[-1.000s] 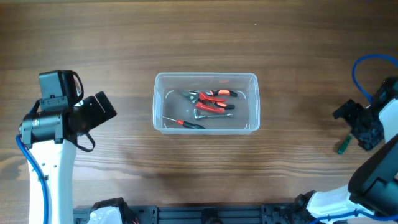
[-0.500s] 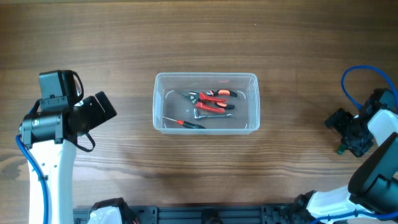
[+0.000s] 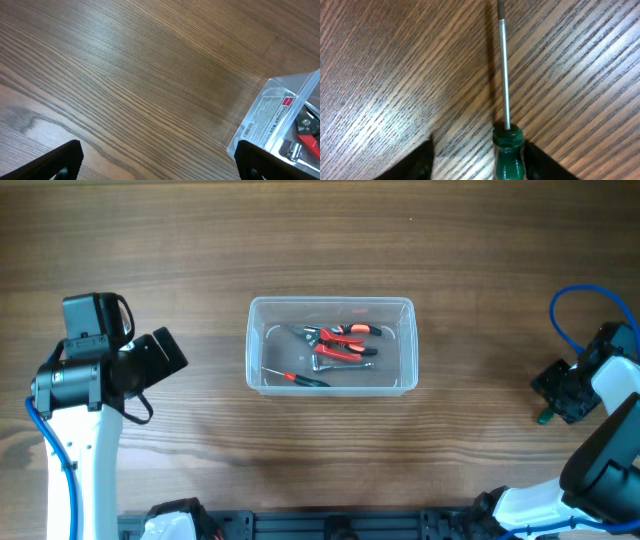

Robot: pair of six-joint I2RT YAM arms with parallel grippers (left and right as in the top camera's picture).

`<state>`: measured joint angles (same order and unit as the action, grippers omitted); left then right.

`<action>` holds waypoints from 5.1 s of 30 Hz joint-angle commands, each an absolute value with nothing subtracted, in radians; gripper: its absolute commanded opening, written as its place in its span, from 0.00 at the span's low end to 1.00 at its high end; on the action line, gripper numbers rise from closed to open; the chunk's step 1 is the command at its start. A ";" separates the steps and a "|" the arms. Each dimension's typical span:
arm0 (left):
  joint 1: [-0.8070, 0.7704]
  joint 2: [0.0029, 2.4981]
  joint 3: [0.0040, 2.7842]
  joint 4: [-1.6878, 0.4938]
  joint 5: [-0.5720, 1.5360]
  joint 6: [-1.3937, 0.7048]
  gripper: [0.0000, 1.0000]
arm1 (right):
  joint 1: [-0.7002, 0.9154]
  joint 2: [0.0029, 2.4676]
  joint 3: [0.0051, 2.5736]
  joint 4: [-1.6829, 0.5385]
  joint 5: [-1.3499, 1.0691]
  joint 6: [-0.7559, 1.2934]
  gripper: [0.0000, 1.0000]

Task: Pack container

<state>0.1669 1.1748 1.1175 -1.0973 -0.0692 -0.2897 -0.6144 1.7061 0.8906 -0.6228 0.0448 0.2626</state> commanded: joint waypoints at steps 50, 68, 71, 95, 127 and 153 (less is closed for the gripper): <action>0.174 1.177 1.126 -1.116 -0.057 -0.266 1.00 | 0.106 1.384 1.325 -0.824 -0.165 -0.510 0.04; 0.174 1.177 1.126 -1.115 -0.057 -0.266 1.00 | 0.500 1.746 1.322 -0.850 -0.193 -0.865 0.04; 0.174 1.177 1.126 -1.115 -0.057 -0.266 1.00 | 0.507 1.808 1.322 -0.866 -0.219 -0.865 0.04; 0.174 1.177 1.126 -1.116 -0.057 -0.266 1.00 | 0.507 1.891 1.322 -0.876 -0.223 -0.865 0.04; 0.174 1.177 1.126 -1.116 -0.057 -0.266 1.00 | 0.507 1.859 1.278 -0.786 -0.252 -0.728 0.60; 0.171 1.189 1.126 -0.408 -0.004 -0.121 1.00 | 0.003 1.528 1.615 -0.500 0.162 -0.171 1.00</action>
<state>0.1669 1.1873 1.1198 -0.4194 -0.0120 -0.2512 0.0418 1.5368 1.6127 -0.4774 0.1600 -0.1768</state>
